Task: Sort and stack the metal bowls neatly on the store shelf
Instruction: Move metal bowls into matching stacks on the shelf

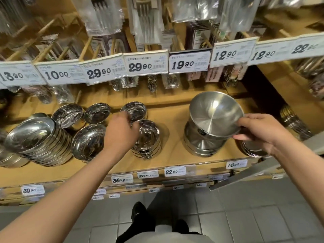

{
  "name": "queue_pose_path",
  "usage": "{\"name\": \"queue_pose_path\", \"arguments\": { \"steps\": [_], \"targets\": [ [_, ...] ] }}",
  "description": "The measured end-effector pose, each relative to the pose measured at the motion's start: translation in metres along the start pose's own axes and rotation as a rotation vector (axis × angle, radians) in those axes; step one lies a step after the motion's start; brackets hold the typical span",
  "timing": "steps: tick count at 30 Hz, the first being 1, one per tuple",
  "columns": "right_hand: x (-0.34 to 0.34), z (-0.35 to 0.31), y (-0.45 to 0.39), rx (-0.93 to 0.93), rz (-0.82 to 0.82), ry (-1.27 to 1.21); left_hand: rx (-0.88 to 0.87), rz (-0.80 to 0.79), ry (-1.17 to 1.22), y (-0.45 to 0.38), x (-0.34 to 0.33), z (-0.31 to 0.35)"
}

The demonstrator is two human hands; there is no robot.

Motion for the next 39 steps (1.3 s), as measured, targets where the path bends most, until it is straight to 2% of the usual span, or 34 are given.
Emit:
{"name": "queue_pose_path", "arguments": {
  "steps": [1,3,5,7,9,15,21,26,30,39],
  "targets": [
    [0.003,-0.002,-0.001,-0.002,-0.013,0.024,-0.085,-0.003,0.039,0.001,0.002,0.019],
    [0.007,-0.006,-0.003,-0.008,-0.044,0.07,-0.162,-0.125,0.163,0.001,-0.003,0.056],
    [0.009,-0.009,-0.005,-0.012,-0.086,0.116,-0.086,-0.37,0.428,-0.001,-0.019,0.085],
    [0.008,-0.014,-0.008,-0.024,-0.145,0.175,0.087,-0.621,0.712,-0.003,-0.035,0.104],
    [0.008,-0.02,-0.011,-0.035,-0.178,0.235,0.144,-0.701,0.733,-0.007,-0.046,0.112],
    [0.003,-0.024,-0.02,0.106,-0.126,0.259,0.203,-0.675,0.574,-0.01,-0.072,0.12],
    [0.005,0.0,-0.031,0.166,-0.118,0.23,0.321,-0.667,0.706,-0.005,-0.096,0.13],
    [0.004,0.018,-0.038,0.214,-0.026,0.397,0.381,-0.653,0.755,-0.001,-0.112,0.122],
    [-0.002,0.024,-0.04,0.28,-0.029,0.461,0.41,-0.639,0.796,0.001,-0.121,0.111],
    [-0.006,0.039,-0.048,0.316,0.024,0.549,0.356,-0.531,0.83,-0.001,-0.127,0.104]
  ]
}}
Point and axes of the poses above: each hand's wrist, its own y-axis away from the middle knuckle, its own x-axis out of the back of the hand, z = x × y, the point moved 3 cm from there along -y, towards the middle knuckle, and after that the axes turned 7 degrees about -z, right-handed, at the moved point
